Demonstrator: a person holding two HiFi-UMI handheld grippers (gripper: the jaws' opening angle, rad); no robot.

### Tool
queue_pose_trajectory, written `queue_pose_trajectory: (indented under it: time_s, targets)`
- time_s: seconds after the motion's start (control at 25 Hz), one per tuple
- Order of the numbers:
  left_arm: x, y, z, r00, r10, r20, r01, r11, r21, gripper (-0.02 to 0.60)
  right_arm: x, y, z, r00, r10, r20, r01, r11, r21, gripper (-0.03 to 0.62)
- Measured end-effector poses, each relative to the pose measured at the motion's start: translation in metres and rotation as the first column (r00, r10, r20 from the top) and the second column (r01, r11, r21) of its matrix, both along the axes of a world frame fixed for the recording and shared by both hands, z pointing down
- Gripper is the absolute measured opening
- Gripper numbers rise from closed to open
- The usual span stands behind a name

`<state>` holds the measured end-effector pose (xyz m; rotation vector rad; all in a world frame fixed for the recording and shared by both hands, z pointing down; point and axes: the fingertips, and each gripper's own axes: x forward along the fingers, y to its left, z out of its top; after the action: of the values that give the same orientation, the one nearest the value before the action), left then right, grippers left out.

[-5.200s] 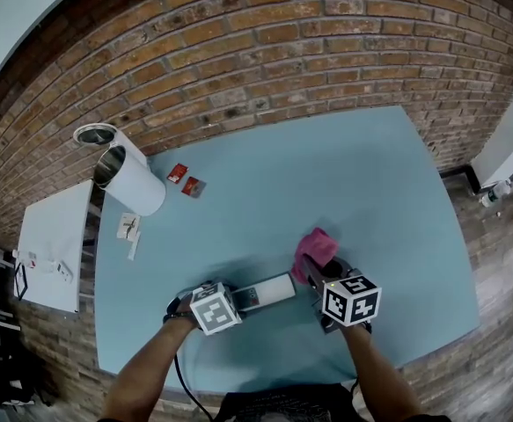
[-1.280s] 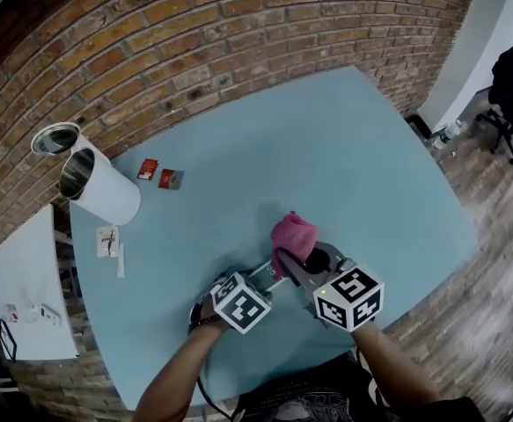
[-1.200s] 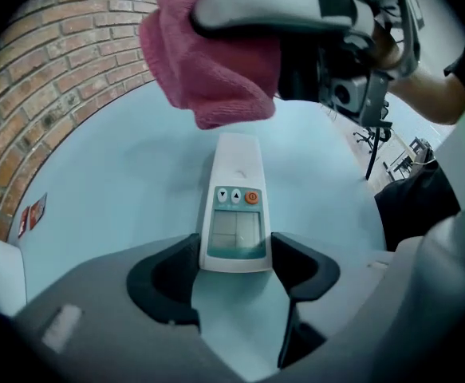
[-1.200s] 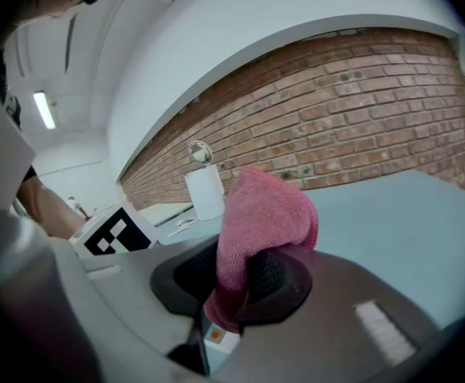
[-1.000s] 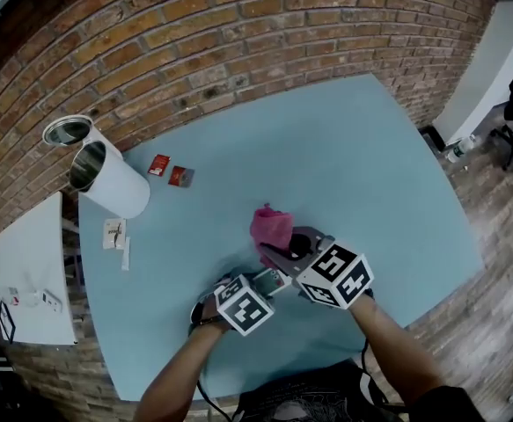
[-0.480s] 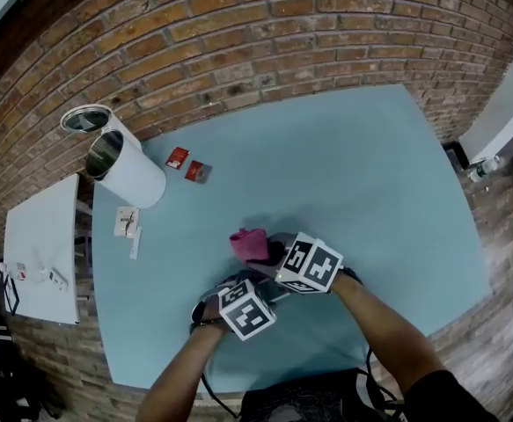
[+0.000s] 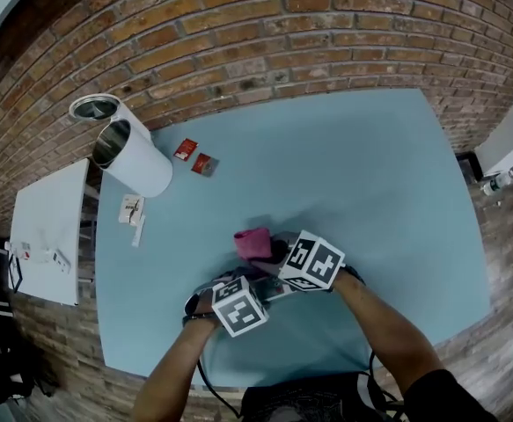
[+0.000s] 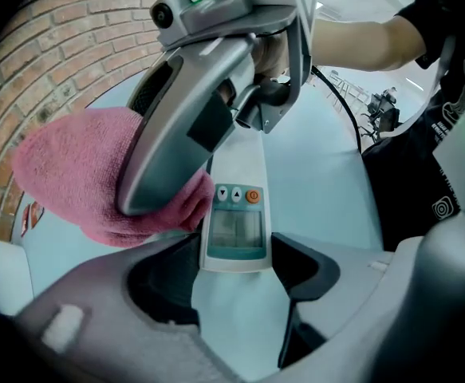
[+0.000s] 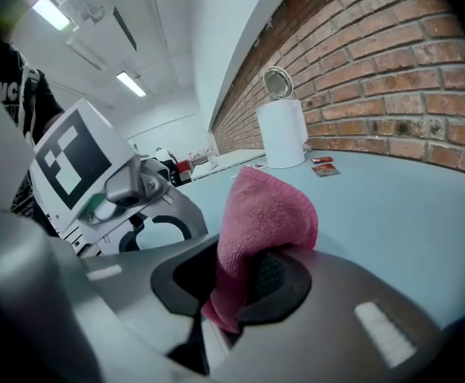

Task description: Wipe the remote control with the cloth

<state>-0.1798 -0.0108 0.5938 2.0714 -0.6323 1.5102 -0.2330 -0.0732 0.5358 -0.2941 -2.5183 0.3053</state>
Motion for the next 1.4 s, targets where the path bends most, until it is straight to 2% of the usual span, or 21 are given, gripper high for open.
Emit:
queue_pose_trajectory:
  time_s: [0.32,0.48,0.72,1.4]
  targets:
    - [-0.001,0.0,0.0,1.0,-0.005,0.014,0.005,1.0,-0.014,0.282,0.016,-0.014,-0.001,1.0,0.014,0.014,-0.014,1.0,-0.023,0.064]
    - [0.0,-0.005,-0.004,1.0,-0.011,0.016,0.011,1.0,0.009,0.282,0.026,-0.023,-0.002,0.999,0.041,0.025,-0.04,0.999,-0.037,0.064]
    - [-0.001,-0.004,-0.004,0.999,-0.01,0.037,0.01,1.0,-0.006,0.282,0.043,-0.037,-0.002,0.996,0.083,0.032,-0.082,0.996,-0.042,0.064]
    - [-0.004,-0.002,0.0,0.999,-0.023,0.04,0.024,1.0,-0.018,0.283,0.085,-0.066,-0.002,0.972,0.226,0.059,-0.222,0.973,-0.058,0.064]
